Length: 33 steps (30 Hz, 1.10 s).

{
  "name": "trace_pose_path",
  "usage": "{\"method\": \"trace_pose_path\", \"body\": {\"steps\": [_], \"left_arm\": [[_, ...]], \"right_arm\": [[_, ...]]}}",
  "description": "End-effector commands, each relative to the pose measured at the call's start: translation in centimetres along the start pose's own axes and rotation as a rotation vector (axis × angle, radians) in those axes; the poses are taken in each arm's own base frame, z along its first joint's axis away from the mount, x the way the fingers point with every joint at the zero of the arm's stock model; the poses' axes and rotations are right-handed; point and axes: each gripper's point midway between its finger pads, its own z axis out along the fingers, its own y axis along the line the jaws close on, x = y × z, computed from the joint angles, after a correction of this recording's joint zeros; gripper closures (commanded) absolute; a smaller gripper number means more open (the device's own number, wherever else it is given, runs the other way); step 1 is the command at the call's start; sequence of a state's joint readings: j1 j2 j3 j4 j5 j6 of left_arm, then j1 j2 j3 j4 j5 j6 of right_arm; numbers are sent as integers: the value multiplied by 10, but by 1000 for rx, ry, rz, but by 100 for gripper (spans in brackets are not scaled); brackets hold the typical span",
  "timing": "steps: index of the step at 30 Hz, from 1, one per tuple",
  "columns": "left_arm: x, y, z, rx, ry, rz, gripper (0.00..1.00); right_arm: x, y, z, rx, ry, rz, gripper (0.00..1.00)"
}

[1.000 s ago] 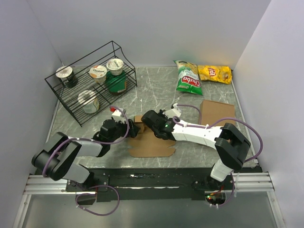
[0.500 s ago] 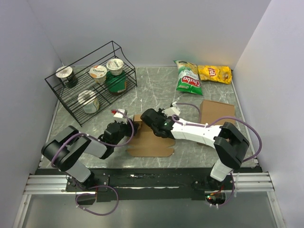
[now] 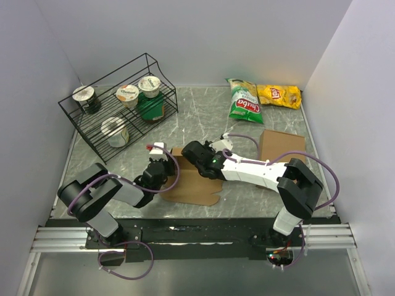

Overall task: Fold the paper box
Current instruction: Fold the paper box at the center of the board.

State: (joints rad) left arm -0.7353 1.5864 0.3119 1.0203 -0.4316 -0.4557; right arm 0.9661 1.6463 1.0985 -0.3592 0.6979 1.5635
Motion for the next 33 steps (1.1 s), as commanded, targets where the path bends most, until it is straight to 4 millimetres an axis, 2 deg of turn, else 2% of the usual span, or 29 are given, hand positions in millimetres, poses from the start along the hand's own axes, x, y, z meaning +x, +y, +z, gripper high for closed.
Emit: {"method": "trace_pose_path", "body": {"steps": [1, 5, 9, 13, 20, 22, 24, 25, 26, 28, 30, 31, 33], "left_arm": [[-11, 47, 2, -278, -59, 37, 84], [-4, 59, -1, -351, -40, 57, 91], [-1, 55, 0, -359, -22, 95, 99], [-2, 41, 5, -358, -8, 162, 99], [-2, 34, 5, -350, 26, 213, 99], [2, 30, 5, -325, 51, 216, 99], [0, 23, 7, -314, 65, 195, 99], [2, 18, 8, -290, 85, 192, 99], [3, 17, 7, -286, 106, 198, 99], [2, 13, 10, -280, 127, 186, 99], [4, 11, 10, -270, 172, 192, 99], [-2, 14, 12, -274, 176, 176, 99], [-3, 12, 12, -244, 212, 159, 99]], "right_arm": [[-16, -46, 5, 149, -57, -129, 100], [-18, -48, 4, 148, -58, -116, 100], [-20, -46, 4, 130, -56, -121, 100], [-31, -38, -2, 112, -87, -169, 100], [-45, -20, -20, 19, -74, -245, 100], [-50, -9, -28, -27, -66, -237, 95], [-51, -8, -33, -52, -52, -268, 88], [-55, -5, -39, -74, -50, -262, 77], [-57, -8, -41, -76, -49, -274, 62], [-67, -3, -55, -121, -52, -272, 49], [-71, 4, -66, -206, -49, -350, 43], [-81, 13, -83, -275, -62, -356, 42], [-86, 20, -101, -382, -89, -455, 36]]}}
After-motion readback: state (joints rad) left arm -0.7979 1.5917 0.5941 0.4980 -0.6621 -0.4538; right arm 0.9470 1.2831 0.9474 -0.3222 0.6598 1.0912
